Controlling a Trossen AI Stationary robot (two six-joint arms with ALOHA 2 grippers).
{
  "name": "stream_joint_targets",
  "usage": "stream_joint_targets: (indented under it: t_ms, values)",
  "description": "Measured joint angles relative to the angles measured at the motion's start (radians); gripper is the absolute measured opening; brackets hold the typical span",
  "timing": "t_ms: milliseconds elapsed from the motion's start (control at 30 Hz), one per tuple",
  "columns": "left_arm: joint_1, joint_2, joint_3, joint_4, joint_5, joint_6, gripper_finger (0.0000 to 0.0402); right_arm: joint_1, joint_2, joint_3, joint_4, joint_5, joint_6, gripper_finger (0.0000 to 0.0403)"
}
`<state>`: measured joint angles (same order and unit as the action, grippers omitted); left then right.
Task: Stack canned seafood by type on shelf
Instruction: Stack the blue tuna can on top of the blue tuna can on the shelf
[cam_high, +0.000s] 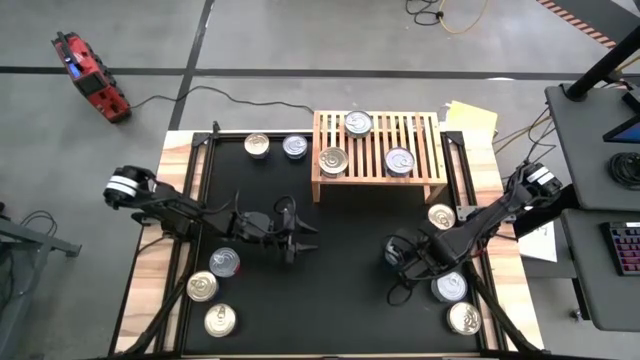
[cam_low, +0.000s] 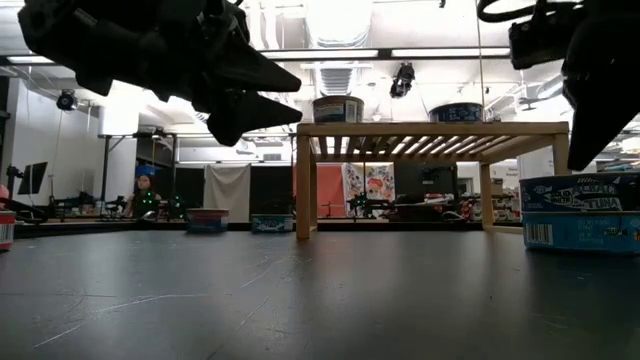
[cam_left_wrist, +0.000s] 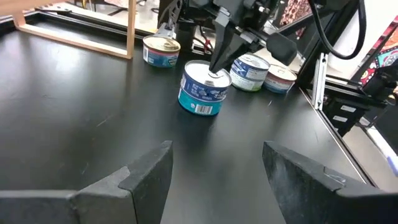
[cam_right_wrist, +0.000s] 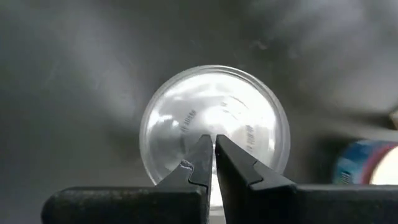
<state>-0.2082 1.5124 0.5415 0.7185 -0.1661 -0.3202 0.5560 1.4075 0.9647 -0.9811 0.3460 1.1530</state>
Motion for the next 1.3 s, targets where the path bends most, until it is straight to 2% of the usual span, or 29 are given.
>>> stream_joint_targets:
  t_ms: [500, 633, 800, 967, 1167, 1300]
  values:
    - [-0.025, 0.074, 0.000, 0.110, 0.001, 0.023, 0.0233, 0.000, 0.001, -0.137, 0.482, 0.124, -0.042, 0.0012]
    - [-0.025, 0.117, 0.000, 0.163, 0.017, 0.025, 0.0233, 0.002, 0.003, -0.138, 0.557, 0.145, -0.094, 0.0012]
    - [-0.036, 0.189, 0.001, 0.316, 0.028, 0.081, 0.0233, 0.002, 0.001, -0.095, 0.512, 0.169, -0.138, 0.0012]
    - [-0.038, 0.260, 0.003, 0.426, 0.029, 0.106, 0.0233, 0.009, -0.005, -0.024, 0.310, 0.170, -0.080, 0.0012]
    - [-0.039, 0.334, 0.063, 0.426, 0.028, 0.130, 0.0233, 0.037, -0.005, 0.019, 0.033, 0.170, 0.092, 0.0012]
    - [-0.039, 0.391, 0.125, 0.421, 0.028, 0.158, 0.0233, 0.050, -0.005, -0.012, 0.021, 0.154, 0.138, 0.0012]
